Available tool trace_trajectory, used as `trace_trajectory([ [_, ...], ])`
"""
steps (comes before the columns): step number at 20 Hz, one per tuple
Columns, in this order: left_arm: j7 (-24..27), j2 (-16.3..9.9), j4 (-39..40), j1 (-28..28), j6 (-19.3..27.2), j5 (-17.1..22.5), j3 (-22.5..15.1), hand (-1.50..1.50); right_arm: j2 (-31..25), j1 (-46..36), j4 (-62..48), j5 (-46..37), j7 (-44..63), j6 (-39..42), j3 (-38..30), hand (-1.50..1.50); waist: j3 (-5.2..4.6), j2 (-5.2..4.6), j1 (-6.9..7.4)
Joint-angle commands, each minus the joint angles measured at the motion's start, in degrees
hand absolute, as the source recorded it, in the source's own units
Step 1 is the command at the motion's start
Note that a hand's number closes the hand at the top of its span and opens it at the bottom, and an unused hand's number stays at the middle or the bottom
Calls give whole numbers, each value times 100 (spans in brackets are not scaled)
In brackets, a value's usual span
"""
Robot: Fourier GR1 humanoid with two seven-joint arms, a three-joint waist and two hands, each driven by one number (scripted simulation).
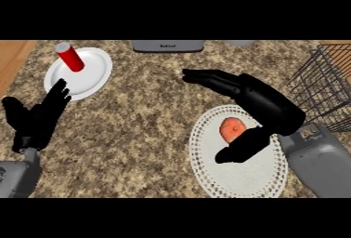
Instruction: Pick the squash from the placemat and place it in the basket
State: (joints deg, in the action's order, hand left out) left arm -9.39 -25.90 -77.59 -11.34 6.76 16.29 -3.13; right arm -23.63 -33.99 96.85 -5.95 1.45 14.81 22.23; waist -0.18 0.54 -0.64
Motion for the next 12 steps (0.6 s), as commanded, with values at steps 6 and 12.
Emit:
trace_trajectory([
  [6,-204,224,-93,-184,185,-154,-132,0,-1236,-1663,-292,-369,2332,1208,-691,-150,6,-30,66],
  [12,-72,-22,51,-111,-204,-17,125,0,-1953,-1878,-926,919,2283,3184,-1000,-150,9,-53,63],
])
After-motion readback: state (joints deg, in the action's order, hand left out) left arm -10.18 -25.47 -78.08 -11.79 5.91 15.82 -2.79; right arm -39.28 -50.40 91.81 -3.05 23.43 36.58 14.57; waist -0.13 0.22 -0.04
